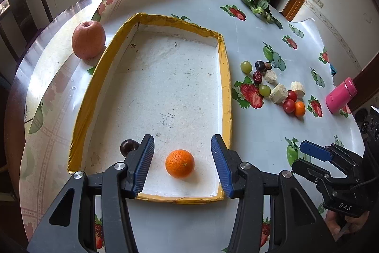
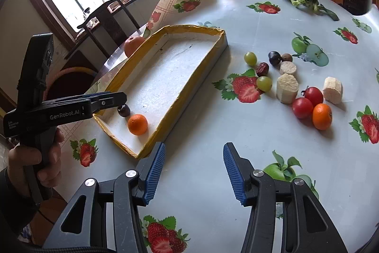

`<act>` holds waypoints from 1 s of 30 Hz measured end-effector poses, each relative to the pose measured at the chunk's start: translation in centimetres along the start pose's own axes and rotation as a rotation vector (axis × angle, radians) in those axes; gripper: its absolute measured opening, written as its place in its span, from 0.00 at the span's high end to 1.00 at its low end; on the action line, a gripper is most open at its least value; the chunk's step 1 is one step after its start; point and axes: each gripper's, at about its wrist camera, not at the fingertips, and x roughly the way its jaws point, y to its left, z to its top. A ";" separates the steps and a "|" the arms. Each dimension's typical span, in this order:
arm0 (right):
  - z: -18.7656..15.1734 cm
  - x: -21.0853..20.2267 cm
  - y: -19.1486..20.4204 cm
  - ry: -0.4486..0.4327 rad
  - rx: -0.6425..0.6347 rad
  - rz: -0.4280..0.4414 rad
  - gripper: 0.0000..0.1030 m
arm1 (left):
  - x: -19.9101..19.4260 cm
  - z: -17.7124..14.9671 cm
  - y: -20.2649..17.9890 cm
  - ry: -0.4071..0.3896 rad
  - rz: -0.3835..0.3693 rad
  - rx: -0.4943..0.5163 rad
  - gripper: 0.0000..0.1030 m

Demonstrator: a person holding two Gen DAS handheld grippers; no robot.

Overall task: Organize fruits
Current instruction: 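Move both open tools back to the fruit cluster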

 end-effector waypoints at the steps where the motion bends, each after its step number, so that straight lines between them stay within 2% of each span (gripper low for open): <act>1: -0.1 -0.2 -0.4 -0.005 0.009 -0.007 0.49 | 0.0 0.0 -0.3 0.001 -0.002 0.004 0.53; 18: -1.6 -3.7 -7.2 -0.062 0.144 -0.136 0.49 | 1.2 0.1 -5.6 0.028 -0.094 0.059 0.53; 30: -0.8 -2.3 -11.0 -0.048 0.170 -0.226 0.50 | 4.2 2.3 -11.0 0.054 -0.142 0.094 0.53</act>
